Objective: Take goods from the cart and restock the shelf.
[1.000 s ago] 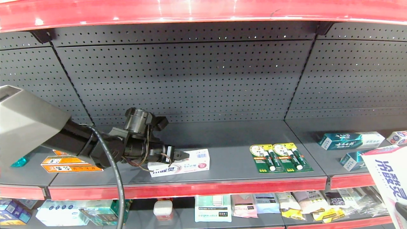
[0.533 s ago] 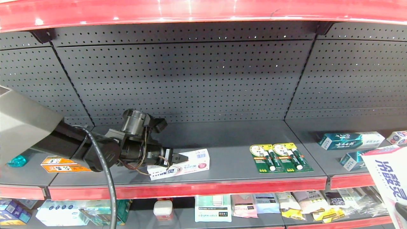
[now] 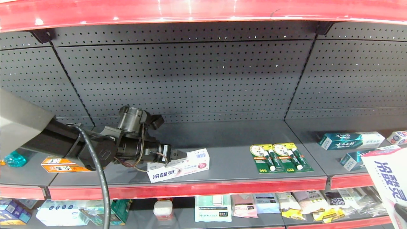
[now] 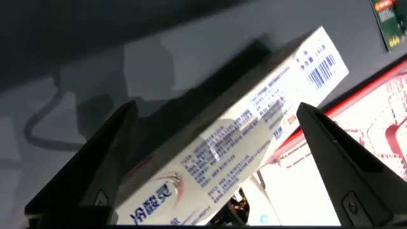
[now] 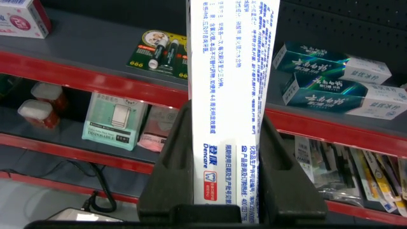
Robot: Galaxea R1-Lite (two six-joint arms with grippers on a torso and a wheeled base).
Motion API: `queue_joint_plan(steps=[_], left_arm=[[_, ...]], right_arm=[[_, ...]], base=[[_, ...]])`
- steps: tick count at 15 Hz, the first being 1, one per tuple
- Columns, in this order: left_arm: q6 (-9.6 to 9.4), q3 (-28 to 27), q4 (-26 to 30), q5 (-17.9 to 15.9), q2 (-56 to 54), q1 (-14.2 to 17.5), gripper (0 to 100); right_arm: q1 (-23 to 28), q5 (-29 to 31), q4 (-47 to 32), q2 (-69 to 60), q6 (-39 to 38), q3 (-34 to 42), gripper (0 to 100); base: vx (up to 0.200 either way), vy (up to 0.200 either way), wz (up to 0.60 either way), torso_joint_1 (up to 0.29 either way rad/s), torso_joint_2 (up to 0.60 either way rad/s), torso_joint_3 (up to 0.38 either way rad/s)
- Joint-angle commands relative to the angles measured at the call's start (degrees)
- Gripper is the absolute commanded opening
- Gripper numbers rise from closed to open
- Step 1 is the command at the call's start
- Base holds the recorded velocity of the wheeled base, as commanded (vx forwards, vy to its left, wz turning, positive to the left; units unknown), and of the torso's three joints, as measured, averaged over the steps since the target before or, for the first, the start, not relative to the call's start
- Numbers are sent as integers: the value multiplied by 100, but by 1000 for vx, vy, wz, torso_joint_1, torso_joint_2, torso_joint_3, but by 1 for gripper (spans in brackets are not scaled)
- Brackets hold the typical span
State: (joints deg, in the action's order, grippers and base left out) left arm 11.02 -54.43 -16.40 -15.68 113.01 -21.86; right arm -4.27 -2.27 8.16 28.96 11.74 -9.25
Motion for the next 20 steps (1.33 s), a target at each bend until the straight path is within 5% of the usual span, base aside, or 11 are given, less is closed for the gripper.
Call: queue_joint_plan(steps=[1,3,6,13,20], left_arm=[[164,-261,-21,188,213,-3,100],[225,-560,-30,777,617,-11,100],[164,-718,49,900,784,-3,100],[-302,-736,181,443,811,-20,100],[-311,-648,392,91,538,-20,100]], right_arm=[[-4,-2,11,-5,-5,-6,0],[-4,-2,11,-40,-14,-15,0],[-4,-2,2,-75,-23,2,0],[-4,-2,2,-75,-23,11,0],[-4,-2,2,-66,-14,46,0]], base=[[0,0,0,0,0,0],[0,0,0,0,0,0],[0,0,0,0,0,0],[0,0,0,0,0,0],[0,0,0,0,0,0]])
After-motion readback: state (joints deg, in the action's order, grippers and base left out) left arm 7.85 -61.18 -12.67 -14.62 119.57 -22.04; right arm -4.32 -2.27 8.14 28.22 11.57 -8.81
